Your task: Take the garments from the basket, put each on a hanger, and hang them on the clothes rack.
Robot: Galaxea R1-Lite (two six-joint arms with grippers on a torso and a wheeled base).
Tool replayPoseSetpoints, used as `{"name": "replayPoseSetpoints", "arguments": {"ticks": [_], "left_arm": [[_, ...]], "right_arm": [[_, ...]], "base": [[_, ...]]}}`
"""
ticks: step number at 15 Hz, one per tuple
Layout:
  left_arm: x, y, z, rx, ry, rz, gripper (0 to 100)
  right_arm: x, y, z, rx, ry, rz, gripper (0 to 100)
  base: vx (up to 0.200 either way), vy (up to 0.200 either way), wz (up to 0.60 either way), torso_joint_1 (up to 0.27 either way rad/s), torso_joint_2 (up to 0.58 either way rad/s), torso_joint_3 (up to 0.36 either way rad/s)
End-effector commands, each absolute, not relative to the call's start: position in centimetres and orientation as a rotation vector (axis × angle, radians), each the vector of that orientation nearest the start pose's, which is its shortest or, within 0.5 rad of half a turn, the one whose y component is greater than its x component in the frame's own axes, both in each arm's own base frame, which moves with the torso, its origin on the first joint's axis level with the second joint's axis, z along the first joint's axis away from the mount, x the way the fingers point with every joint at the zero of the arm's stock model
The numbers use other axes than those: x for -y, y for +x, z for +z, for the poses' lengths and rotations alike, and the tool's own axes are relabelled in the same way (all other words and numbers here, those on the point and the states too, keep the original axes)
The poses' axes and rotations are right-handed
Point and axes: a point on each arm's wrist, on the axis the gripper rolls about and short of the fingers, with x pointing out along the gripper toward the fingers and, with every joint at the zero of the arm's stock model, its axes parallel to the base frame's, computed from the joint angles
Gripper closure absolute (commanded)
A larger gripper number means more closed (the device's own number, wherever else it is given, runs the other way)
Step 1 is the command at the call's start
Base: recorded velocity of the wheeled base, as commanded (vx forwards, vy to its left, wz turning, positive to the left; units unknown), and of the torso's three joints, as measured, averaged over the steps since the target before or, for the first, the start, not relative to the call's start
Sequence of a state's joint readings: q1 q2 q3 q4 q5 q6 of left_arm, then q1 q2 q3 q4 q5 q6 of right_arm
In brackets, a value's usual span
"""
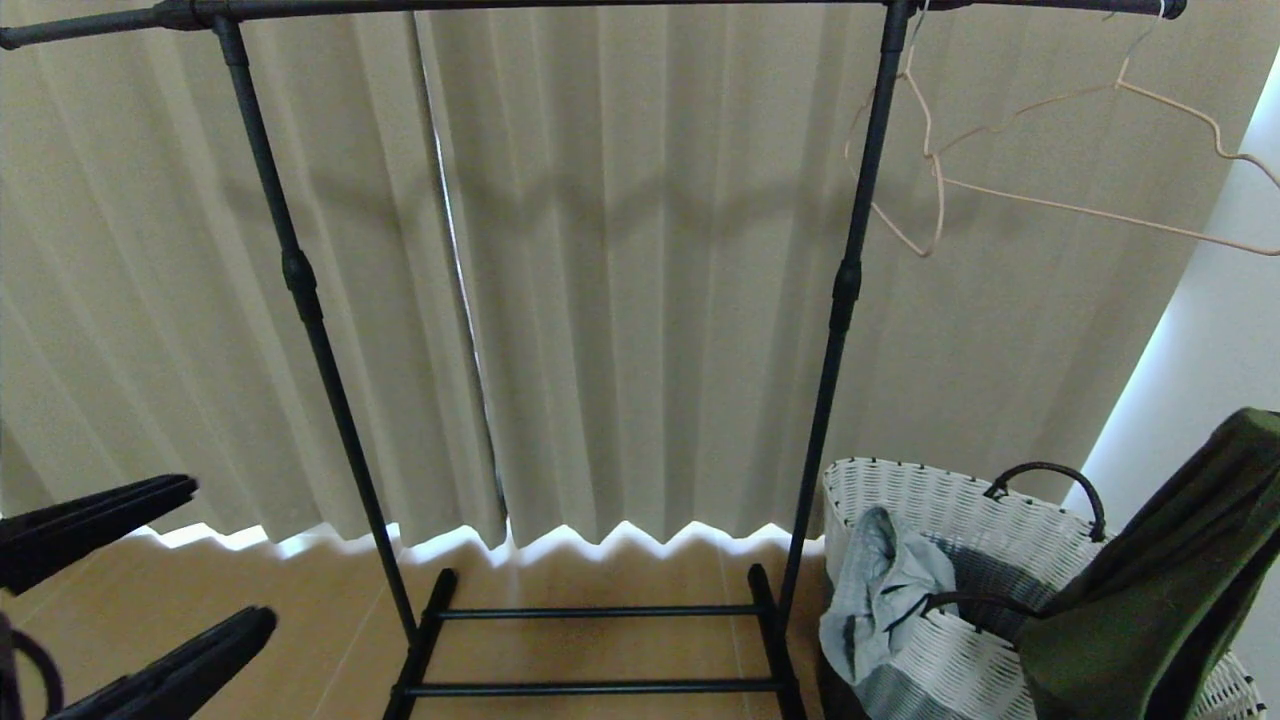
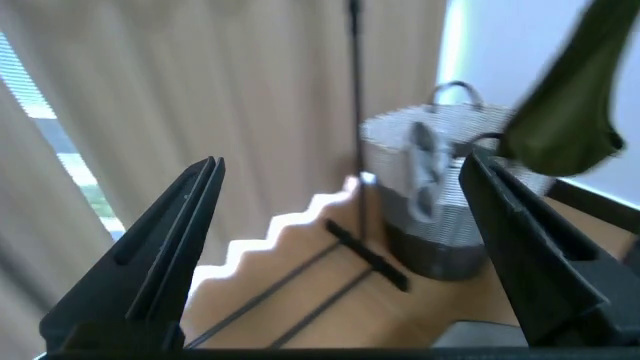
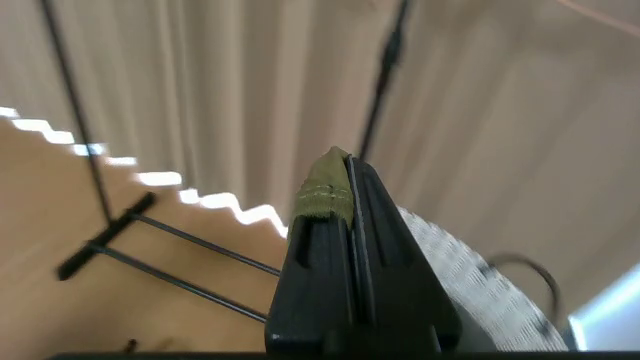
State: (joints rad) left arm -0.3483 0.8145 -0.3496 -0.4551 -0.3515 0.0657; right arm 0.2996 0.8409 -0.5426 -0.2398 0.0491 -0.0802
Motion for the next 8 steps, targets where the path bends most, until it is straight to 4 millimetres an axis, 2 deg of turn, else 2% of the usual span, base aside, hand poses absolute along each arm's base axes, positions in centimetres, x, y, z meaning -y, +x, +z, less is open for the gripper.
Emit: {"name": "replayPoseSetpoints", "arguments": {"ticks": [1,3,5,6,8], "left_arm": [[8.7,12.7,21.0,-0.121,0.08,-0.831,0],[11.4,13.5,20.6,-0.161,0.104,-0.857,0],[16.0,15.1,19.5,-0.207,0.151,-0.848,0],[16.2,15.2,19.5,-0.208,0.153,-0.85,0],[22.1,15.4,18.3,-0.239,0.112,-0.924,0]], "right_arm": [[-4.0,11.1,24.7,-0.082,-0.093,0.387,100],[-4.4,12.2,24.9,-0.1,-0.092,0.397,100],[-5.5,13.3,26.0,-0.098,-0.048,0.477,100],[-5.5,13.3,26.1,-0.097,-0.046,0.478,100],[-6.3,14.9,27.2,-0.091,-0.041,0.486,100]], "base": [[0.0,0.0,0.0,0.0,0.0,0.0],[0.0,0.0,0.0,0.0,0.0,0.0],[0.0,0.0,0.0,0.0,0.0,0.0],[0.0,0.0,0.0,0.0,0.0,0.0],[0.0,0.0,0.0,0.0,0.0,0.0]]}}
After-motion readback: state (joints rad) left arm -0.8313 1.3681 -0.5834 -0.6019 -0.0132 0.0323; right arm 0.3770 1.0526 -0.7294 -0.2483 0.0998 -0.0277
